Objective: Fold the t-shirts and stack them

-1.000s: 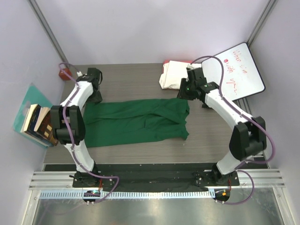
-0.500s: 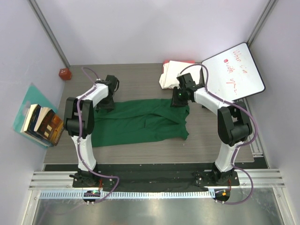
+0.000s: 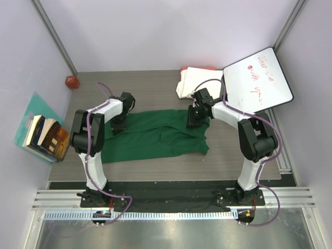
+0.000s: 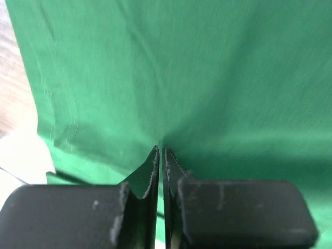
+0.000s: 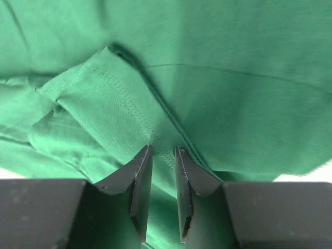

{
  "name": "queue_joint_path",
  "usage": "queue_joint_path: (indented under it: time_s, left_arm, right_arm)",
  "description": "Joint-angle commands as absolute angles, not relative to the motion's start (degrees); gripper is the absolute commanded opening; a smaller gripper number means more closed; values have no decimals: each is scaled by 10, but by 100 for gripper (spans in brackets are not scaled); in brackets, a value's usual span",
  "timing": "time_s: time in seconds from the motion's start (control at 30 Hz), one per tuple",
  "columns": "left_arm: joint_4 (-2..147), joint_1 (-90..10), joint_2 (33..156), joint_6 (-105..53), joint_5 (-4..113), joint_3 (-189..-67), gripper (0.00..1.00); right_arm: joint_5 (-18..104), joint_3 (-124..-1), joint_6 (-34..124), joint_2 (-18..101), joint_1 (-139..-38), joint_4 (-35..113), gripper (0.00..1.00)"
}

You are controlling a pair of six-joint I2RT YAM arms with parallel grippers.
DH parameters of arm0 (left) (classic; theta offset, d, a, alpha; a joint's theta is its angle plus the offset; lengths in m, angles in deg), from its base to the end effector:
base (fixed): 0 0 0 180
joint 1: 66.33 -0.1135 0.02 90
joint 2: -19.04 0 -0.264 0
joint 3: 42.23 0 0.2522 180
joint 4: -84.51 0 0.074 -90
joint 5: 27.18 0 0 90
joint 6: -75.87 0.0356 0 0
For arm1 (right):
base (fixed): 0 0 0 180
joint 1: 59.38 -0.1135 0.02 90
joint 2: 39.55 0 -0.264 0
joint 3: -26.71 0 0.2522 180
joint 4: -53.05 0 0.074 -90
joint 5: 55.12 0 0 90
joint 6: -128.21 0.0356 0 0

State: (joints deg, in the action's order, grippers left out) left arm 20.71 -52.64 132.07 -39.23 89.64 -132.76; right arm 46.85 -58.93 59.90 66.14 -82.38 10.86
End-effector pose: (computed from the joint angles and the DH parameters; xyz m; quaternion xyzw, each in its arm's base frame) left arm 0.3566 -0.0703 0.1544 -0.1041 0.9667 0.2082 0.1066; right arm 0.3460 0.1549 0.1849 -0.0360 0.9652 0.1843 0.1822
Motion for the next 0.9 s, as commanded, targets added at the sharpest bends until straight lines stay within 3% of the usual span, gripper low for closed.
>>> queue_joint_path:
  time_s: [0.0,0.43,0.63,0.8,0.87]
  left_arm:
    - [198,-524,1265,-397,893,-1308,4]
    - [193,-524,1304,-386,929,-1310,5]
    - [194,-524,1307,-383,936,-1311,5]
    - [197,-525,1304,-384,932,-1311,5]
    - [197,-524,1300,-383,932,-1310,9]
  right_arm:
    - [507,-586,593,637,-841,110,28]
    - [556,-547,589,563,-868,70,17]
    - [564,-495,583,544,-869,42,2]
    - [500,-493,604,471,-869,77,32]
    - [449,-511,604,464,-869,91,49]
